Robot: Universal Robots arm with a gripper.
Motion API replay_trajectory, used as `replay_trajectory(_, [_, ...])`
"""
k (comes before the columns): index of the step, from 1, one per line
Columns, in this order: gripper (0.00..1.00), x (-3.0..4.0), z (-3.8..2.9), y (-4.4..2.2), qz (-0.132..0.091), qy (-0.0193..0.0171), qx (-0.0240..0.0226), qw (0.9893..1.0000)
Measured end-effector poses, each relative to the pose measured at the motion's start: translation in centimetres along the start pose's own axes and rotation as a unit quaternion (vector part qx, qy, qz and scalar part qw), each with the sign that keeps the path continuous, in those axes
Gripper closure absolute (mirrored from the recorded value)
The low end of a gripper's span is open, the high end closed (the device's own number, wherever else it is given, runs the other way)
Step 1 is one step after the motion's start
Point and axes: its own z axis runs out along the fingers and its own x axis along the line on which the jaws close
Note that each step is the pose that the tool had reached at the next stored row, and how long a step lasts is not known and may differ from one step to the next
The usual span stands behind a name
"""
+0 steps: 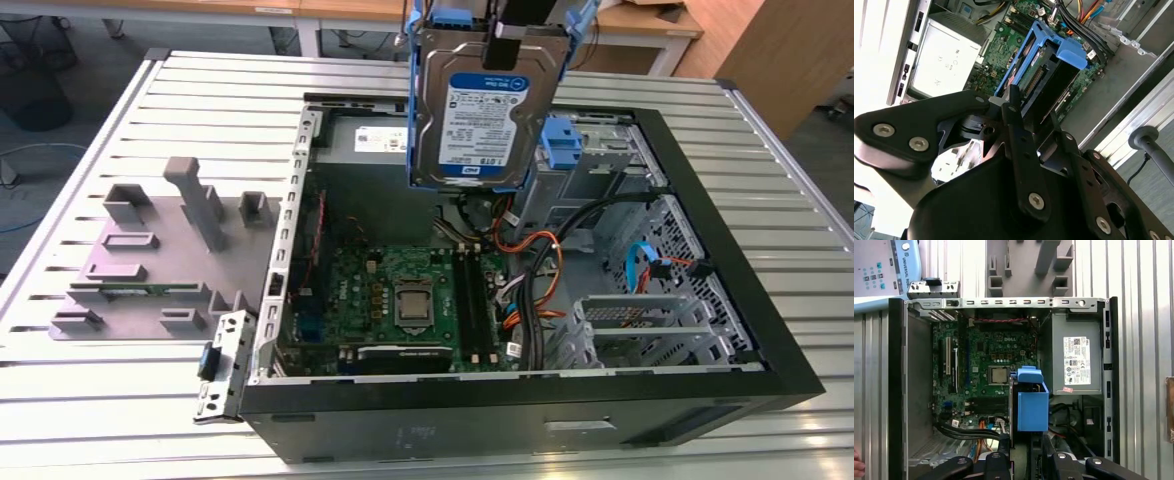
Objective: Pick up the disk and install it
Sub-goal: 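Pick up the disk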
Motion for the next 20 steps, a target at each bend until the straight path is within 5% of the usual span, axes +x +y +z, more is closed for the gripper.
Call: replay_trajectory(20, [0.65,0.77,0.0,-0.02,0.0,0.0005,0.0,1.0])
